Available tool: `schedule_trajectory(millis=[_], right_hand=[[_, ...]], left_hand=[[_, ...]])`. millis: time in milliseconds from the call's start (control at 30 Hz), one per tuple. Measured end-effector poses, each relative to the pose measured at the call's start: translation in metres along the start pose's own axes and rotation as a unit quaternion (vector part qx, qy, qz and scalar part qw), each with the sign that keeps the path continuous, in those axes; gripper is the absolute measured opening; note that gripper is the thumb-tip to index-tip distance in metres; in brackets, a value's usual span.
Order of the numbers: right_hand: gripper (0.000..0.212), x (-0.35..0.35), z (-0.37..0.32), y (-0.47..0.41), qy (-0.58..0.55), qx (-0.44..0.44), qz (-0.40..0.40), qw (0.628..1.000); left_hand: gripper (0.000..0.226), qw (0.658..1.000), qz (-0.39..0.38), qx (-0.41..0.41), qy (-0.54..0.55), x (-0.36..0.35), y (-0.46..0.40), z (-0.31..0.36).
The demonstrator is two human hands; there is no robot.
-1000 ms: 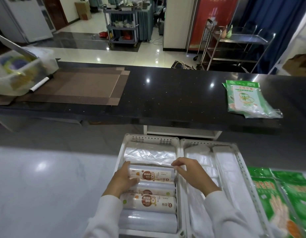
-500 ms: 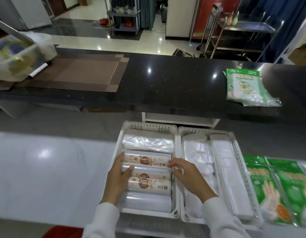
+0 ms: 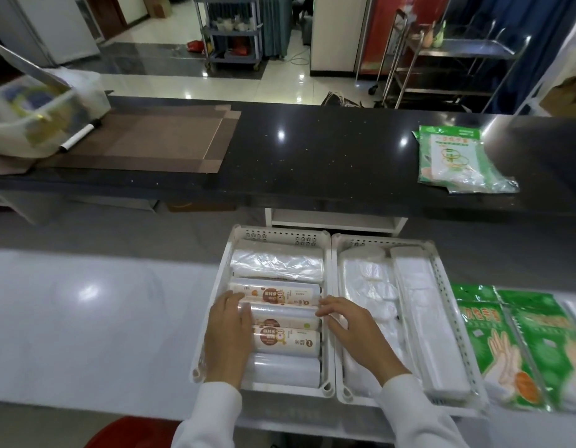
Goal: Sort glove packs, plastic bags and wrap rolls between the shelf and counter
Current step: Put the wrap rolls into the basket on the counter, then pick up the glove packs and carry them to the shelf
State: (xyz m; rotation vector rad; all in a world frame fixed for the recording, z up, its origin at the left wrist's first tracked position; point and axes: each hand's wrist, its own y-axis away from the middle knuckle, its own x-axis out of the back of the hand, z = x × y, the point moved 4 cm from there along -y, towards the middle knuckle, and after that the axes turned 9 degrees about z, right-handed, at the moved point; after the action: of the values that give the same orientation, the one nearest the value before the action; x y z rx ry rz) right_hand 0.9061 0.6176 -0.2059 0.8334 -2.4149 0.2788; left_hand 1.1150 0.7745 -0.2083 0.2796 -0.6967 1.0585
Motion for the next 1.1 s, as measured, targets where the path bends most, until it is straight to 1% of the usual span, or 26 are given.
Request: schedule_trajectory(millis=[67, 133, 200, 267, 333, 533, 600, 667, 733, 800, 933, 1000, 1100], right_hand=[[0.024, 0.008, 0.001, 0.004, -0.006, 0.000, 0.019, 1.000], [0.025, 0.016, 0.005, 0.008, -0.013, -0.008, 0.035, 0.999], [0.024, 0.023, 0.010, 0.012, -0.015, -0.014, 0.045, 0.999], [0.025, 0.030, 0.014, 0.016, -0.025, -0.018, 0.054, 0.998], [0.026, 0.038, 0.018, 0.020, -0.034, -0.017, 0.063, 0.997], [0.028, 0.063, 0.032, 0.025, -0.059, -0.028, 0.100, 0.993], [0.030, 0.074, 0.036, 0.026, -0.066, -0.027, 0.105, 0.992], [0.030, 0.086, 0.043, 0.027, -0.072, -0.030, 0.105, 0.991], [0.030, 0.100, 0.052, 0.028, -0.078, -0.038, 0.101, 0.991], [0.030, 0.118, 0.061, 0.030, -0.084, -0.040, 0.096, 0.991], [0.033, 0.157, 0.080, 0.035, -0.094, -0.030, 0.093, 0.991], [0.034, 0.179, 0.093, 0.041, -0.100, -0.032, 0.097, 0.990], [0.035, 0.207, 0.120, 0.051, -0.113, -0.050, 0.094, 0.988]], left_hand=[[0.032, 0.994, -0.018, -0.088, -0.059, -0.013, 0.001, 0.015], [0.040, 0.979, -0.077, -0.159, -0.105, -0.032, 0.003, 0.028], [0.050, 0.956, -0.142, -0.194, -0.169, -0.050, 0.008, 0.033], [0.057, 0.937, -0.181, -0.194, -0.229, -0.062, 0.014, 0.032], [0.061, 0.930, -0.193, -0.177, -0.257, -0.067, 0.019, 0.030], [0.059, 0.930, -0.196, -0.140, -0.278, -0.068, 0.025, 0.040], [0.052, 0.936, -0.170, -0.140, -0.273, -0.066, 0.027, 0.051], [0.040, 0.953, -0.118, -0.134, -0.246, -0.064, 0.031, 0.065], [0.031, 0.976, -0.066, -0.114, -0.175, -0.063, 0.037, 0.083], [0.024, 0.990, -0.032, -0.096, -0.099, -0.065, 0.048, 0.106], [0.018, 0.995, -0.046, -0.083, 0.032, -0.084, 0.070, 0.149], [0.015, 0.992, -0.064, -0.049, 0.101, -0.097, 0.087, 0.169], [0.019, 0.985, -0.082, -0.010, 0.153, -0.121, 0.118, 0.194]])
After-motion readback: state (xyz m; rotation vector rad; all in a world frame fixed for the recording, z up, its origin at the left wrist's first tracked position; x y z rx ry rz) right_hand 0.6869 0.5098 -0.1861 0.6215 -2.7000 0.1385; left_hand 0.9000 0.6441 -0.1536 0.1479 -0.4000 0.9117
